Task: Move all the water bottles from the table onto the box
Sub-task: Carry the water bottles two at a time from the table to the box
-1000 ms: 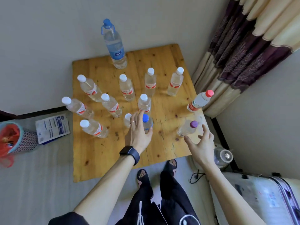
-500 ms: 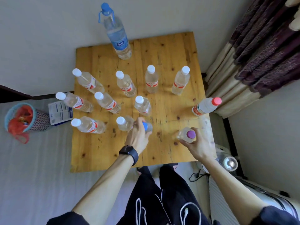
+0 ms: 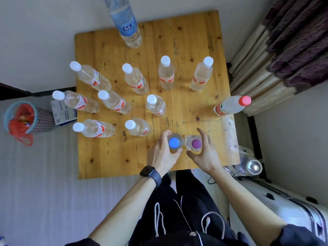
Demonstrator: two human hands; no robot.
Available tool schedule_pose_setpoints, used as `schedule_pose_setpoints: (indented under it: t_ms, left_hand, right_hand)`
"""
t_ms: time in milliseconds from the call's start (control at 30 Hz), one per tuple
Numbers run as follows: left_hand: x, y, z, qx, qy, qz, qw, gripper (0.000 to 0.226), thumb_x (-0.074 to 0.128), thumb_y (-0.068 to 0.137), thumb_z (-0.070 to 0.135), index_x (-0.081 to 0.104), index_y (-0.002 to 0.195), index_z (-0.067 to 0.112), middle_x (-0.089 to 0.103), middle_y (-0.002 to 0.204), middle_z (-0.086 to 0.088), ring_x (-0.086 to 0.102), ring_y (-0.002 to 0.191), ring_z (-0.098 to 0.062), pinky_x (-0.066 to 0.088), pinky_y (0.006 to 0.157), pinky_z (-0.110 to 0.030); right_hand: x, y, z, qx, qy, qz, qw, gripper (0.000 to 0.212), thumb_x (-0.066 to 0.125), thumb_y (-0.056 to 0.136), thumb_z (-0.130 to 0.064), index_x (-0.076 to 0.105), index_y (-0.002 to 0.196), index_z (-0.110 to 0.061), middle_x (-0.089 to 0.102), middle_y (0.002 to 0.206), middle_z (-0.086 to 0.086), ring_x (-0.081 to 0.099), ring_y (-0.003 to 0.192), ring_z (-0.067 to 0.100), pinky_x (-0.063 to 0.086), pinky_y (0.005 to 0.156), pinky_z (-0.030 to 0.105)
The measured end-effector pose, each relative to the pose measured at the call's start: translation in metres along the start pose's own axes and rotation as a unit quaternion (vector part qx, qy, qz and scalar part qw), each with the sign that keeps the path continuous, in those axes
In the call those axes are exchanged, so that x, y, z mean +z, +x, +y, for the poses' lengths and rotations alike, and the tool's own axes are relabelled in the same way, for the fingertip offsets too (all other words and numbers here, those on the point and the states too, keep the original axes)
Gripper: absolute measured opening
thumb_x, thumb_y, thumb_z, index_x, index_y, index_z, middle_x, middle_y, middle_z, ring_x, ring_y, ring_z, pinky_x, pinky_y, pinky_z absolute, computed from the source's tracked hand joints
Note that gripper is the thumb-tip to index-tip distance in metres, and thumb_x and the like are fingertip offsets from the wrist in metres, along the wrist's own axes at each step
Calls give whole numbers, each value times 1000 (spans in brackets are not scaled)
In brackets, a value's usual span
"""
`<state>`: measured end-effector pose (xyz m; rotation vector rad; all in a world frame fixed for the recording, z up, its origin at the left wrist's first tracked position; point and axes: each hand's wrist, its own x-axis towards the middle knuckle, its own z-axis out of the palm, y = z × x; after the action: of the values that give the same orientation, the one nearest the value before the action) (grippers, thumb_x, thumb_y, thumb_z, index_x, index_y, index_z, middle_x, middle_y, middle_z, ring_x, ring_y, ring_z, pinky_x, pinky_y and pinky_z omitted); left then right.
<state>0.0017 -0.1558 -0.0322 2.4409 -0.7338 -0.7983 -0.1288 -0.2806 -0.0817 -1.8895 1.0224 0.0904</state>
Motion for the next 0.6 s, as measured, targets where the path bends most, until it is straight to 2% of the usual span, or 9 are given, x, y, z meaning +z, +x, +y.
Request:
schedule_pose_setpoints:
  t_ms: [67, 167, 233, 267, 333, 433, 600]
  left_hand:
    - [3, 4, -6, 5, -46, -7, 999, 81, 81, 72, 40, 34, 138, 36, 53, 139, 10, 53, 117, -16, 49, 89, -32]
    - [6, 18, -6, -12, -108, -70, 992, 83, 85, 68, 33, 42, 139, 42, 37, 154, 11, 40, 134, -9, 38, 103, -23]
    - [10, 30, -5, -9, -105, -103, 989, 67, 82, 67, 26, 52, 125, 42, 54, 139, 12, 52, 126, -12, 46, 94, -23]
    - [10, 34, -4, -6, -96, -112, 989, 60, 79, 66, 23, 54, 118, 40, 64, 120, 14, 62, 112, -15, 51, 84, -25]
    - [8, 42, -4, 2, -77, -121, 990, 55, 77, 64, 24, 52, 110, 39, 68, 94, 15, 66, 87, -16, 54, 69, -28]
    - [6, 47, -8, 23, -44, -130, 990, 56, 77, 62, 28, 50, 109, 41, 67, 89, 15, 63, 79, -14, 51, 63, -26]
    - [2, 42, -5, 30, -23, -138, 990, 54, 75, 62, 29, 48, 107, 43, 66, 91, 17, 63, 81, -15, 52, 66, -27]
  right_hand:
    - [4, 0, -2, -35, 24, 11, 999, 94, 86, 70, -32, 34, 149, -34, 31, 157, 0, 39, 139, 25, 42, 106, 42]
    - [6, 11, -5, -58, 29, 14, 998, 74, 91, 66, -28, 56, 132, -23, 43, 149, -5, 44, 136, 19, 41, 100, 31]
    - [5, 19, -6, -52, 29, -8, 998, 64, 90, 65, -26, 59, 122, -23, 52, 135, -13, 51, 128, 13, 41, 94, 22]
    - [4, 23, -5, -46, 26, -23, 998, 62, 88, 65, -25, 58, 120, -25, 55, 129, -14, 55, 119, 11, 42, 90, 20]
    - [3, 31, -2, -49, 6, -44, 998, 60, 84, 67, -23, 56, 120, -27, 58, 116, -15, 58, 102, 11, 43, 82, 19]
    - [2, 38, 1, -61, -22, -60, 996, 58, 81, 64, -23, 55, 115, -31, 60, 104, -11, 58, 91, 15, 46, 77, 26]
    - [4, 25, -3, -39, -5, -30, 999, 56, 79, 63, -24, 55, 114, -30, 59, 102, -8, 59, 90, 18, 50, 76, 33]
